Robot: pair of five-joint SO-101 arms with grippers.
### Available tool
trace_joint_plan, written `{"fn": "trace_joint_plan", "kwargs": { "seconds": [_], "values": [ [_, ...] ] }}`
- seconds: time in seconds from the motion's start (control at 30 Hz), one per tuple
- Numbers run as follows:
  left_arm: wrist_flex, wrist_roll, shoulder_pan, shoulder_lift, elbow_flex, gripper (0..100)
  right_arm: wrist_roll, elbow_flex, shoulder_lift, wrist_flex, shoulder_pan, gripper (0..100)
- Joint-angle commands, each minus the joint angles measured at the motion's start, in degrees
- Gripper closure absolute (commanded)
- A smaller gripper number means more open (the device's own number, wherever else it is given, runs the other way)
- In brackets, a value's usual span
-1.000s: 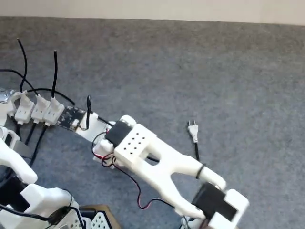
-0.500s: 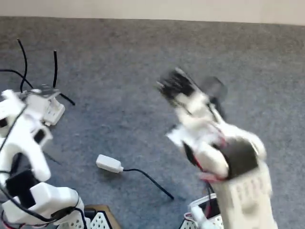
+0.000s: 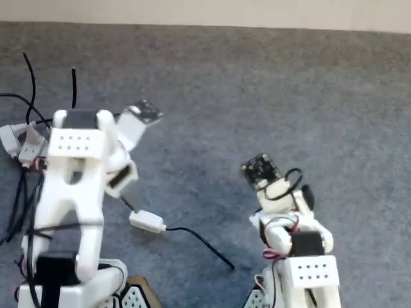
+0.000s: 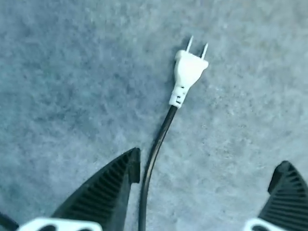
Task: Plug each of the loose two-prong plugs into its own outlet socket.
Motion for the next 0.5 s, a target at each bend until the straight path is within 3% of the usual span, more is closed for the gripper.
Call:
{"fn": "trace_joint_plan", "kwargs": {
  "seconds": [0.0, 0.23, 0.47],
  "values": [
    [-6.9, 4.9, 3.2, -3.2, 5.6, 66, -4.7, -0.1, 4.5, -5.0, 0.2, 60.6],
    [-24.3, 5.3, 5.2, -3.1, 22.1, 66, -6.0, 5.2, 5.7, -8.1, -0.8, 60.6],
    [-27.1, 4.8, 4.4, -3.6, 25.5, 66, -6.0, 6.5, 5.7, -8.5, -1.2, 60.6]
  ]
}}
